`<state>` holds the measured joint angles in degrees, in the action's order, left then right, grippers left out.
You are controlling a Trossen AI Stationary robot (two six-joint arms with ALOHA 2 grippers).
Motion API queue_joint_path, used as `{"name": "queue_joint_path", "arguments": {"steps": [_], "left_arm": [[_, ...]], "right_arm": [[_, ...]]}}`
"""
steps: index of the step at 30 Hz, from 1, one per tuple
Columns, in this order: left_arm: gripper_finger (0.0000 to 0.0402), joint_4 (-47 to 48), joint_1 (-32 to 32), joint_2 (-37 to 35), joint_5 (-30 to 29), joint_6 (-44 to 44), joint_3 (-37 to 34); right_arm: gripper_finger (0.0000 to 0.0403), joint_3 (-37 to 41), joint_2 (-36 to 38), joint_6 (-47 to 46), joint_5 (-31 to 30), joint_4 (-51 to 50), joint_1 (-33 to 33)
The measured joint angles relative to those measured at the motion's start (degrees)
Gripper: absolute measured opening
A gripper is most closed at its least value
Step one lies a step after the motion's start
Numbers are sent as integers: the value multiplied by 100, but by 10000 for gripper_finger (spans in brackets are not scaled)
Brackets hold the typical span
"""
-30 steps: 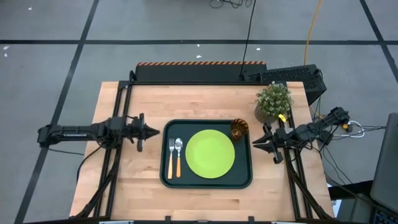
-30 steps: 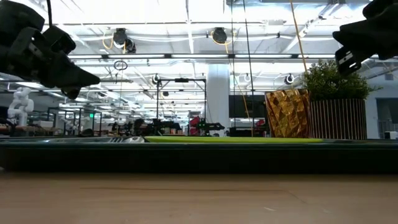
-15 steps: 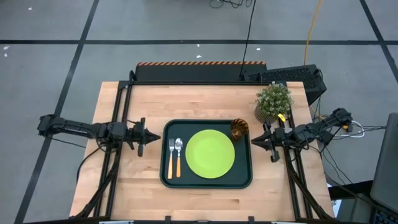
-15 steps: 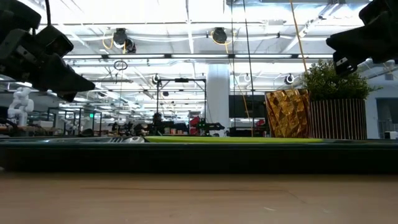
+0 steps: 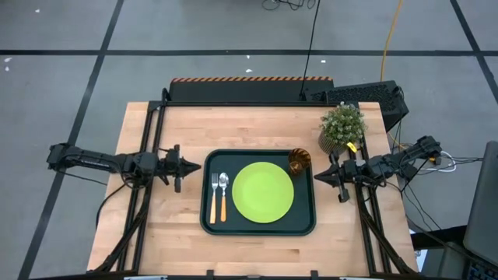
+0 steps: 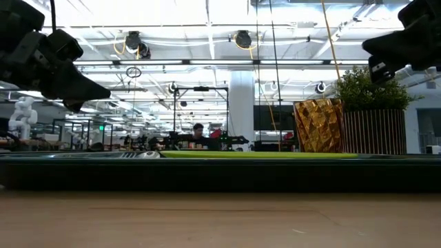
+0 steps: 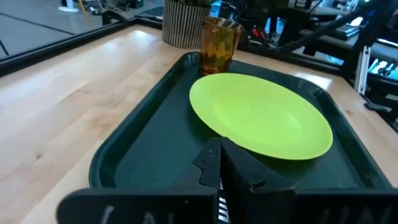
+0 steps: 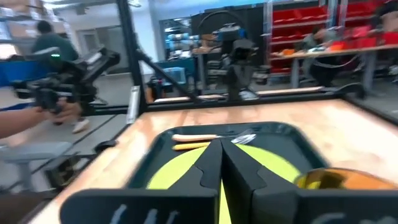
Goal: Pick and place plate/cup/fork/spoon on tray
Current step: Return to Home Position
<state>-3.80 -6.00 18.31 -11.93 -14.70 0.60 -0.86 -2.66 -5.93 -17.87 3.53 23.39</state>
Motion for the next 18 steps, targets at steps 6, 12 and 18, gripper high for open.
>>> {"name": "queue_joint_path", "arguments": {"steps": [6,12,18], "left_arm": [[5,-40,0,2,5,84,0],[6,-298,0,2,7,458,-2],[7,-1202,2,0,186,846,-2]], "right_arm": [[0,0,0,-242,316,-41,-189],[0,0,0,-355,603,-76,-244],[0,0,2,-371,312,-32,-244]]}}
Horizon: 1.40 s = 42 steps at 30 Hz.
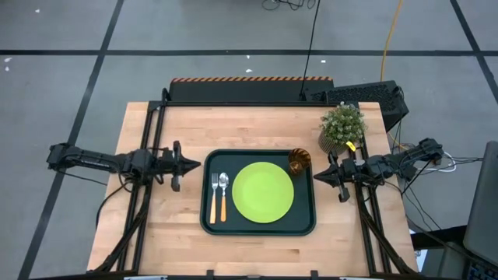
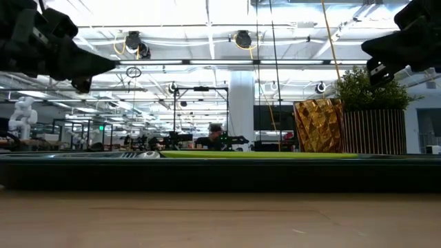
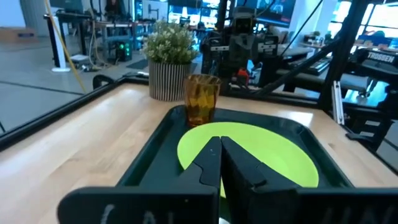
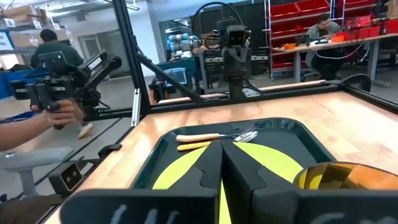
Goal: Pick and place plate/cup/fork/spoon on tray
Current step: Return to Home Position
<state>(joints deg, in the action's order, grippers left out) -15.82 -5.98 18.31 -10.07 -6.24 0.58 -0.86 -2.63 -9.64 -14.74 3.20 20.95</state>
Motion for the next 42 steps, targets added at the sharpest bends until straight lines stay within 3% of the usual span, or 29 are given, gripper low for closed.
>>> {"name": "queue_joint_path", "arguments": {"steps": [5,8,15,21,24,29,34,42], "left_arm": [[4,44,0,0,7,-68,0],[4,245,0,-127,4,-135,0],[4,1209,7,-1090,-50,-183,2],[3,1376,7,-1769,123,-4,11],[6,1391,7,-1791,152,40,11],[6,1409,7,-1597,263,75,11],[3,1416,7,-1413,227,705,11],[33,1404,7,-1337,205,872,11]], "right_arm": [[0,-33,34,31,15,13,3],[0,-196,176,13,348,-267,7],[0,-614,258,-167,246,-1363,9],[0,-217,240,-106,125,-636,9],[0,4,192,62,165,-62,10],[0,-2,197,205,133,-28,11],[0,-2,199,240,126,-15,11],[0,0,199,239,129,52,11]]}}
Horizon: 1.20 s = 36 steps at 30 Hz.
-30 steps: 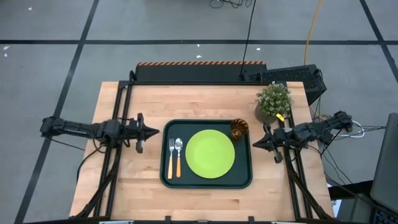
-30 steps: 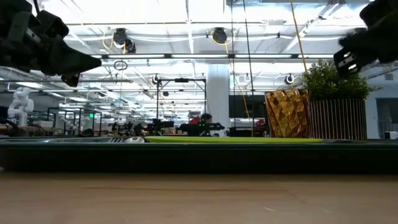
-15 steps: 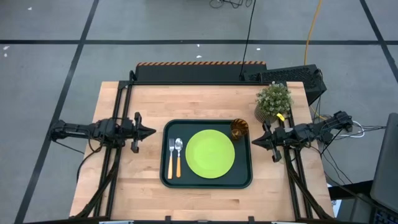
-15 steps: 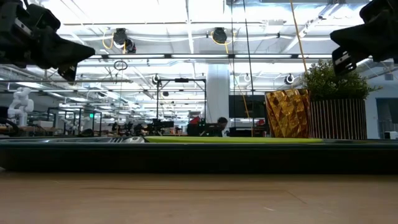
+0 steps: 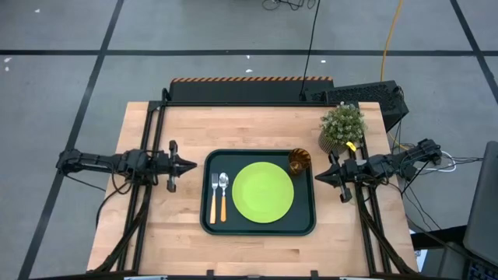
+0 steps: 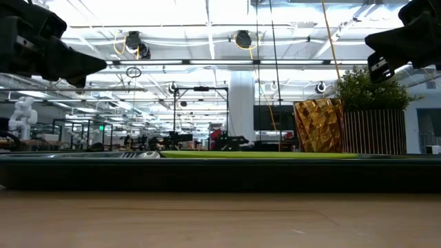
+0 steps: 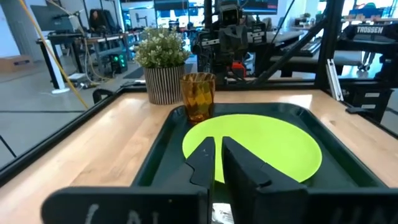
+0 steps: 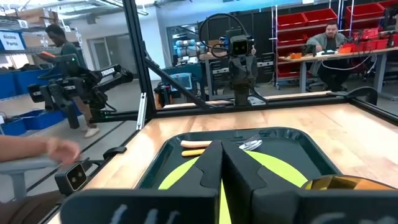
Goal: Pick and place plate/cup/fork/spoon on tray
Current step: Return to Home Position
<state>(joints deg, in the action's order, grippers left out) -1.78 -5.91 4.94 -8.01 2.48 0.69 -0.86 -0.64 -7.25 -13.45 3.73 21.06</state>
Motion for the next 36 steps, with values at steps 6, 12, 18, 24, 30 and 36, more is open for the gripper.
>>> {"name": "queue_joint_path", "arguments": {"steps": [6,12,18,24,30,36], "left_arm": [[35,-45,0,6,-5,11,-7],[35,-133,0,6,-22,17,-13],[35,-131,0,6,-21,15,-13],[35,-133,0,6,-20,15,-13],[35,-136,0,6,-17,9,-13],[35,-138,0,6,-15,7,-13]], "right_arm": [[0,0,0,-97,-2,55,0],[0,0,0,-103,0,56,0],[0,0,0,-103,0,61,0],[0,0,0,-103,0,74,0],[0,0,0,-103,0,76,0],[0,0,0,-103,0,76,0]]}}
